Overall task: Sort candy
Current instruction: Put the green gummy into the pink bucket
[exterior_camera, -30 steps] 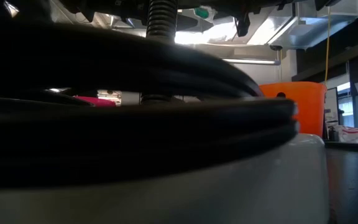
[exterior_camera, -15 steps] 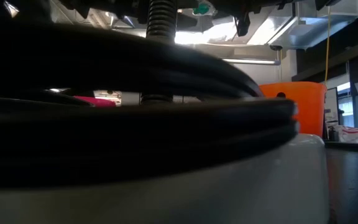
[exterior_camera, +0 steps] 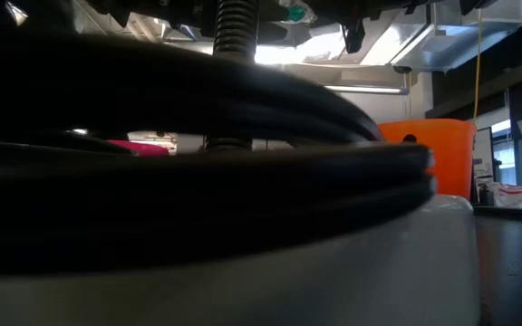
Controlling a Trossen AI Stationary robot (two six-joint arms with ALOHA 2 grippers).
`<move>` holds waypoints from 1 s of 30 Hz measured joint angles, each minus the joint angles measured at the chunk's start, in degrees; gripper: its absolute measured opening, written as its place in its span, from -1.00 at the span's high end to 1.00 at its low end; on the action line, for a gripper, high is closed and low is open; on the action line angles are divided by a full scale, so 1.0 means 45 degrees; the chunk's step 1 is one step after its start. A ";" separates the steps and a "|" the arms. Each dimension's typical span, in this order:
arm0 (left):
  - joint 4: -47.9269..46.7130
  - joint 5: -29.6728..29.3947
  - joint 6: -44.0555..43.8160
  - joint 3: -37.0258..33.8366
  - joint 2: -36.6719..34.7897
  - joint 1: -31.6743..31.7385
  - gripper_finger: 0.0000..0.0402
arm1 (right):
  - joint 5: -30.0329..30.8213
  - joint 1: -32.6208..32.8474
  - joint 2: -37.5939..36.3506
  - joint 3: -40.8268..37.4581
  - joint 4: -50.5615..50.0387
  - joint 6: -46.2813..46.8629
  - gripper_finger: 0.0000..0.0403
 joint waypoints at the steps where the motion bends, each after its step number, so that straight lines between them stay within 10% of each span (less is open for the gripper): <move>1: 0.0001 0.0000 0.0000 0.0000 0.0000 0.0000 0.22 | -0.0001 0.0000 0.0002 0.0000 0.0003 0.0000 1.00; 19: 0.0011 0.0287 0.0070 0.0000 -0.0005 0.0000 0.77 | 0.0000 0.0000 0.0000 0.0004 -0.0031 0.0063 1.00; 30: 0.0674 0.0155 -0.0345 -0.0019 -0.0005 0.0034 0.41 | 0.0010 0.0000 0.0000 0.0015 -0.0250 0.0253 1.00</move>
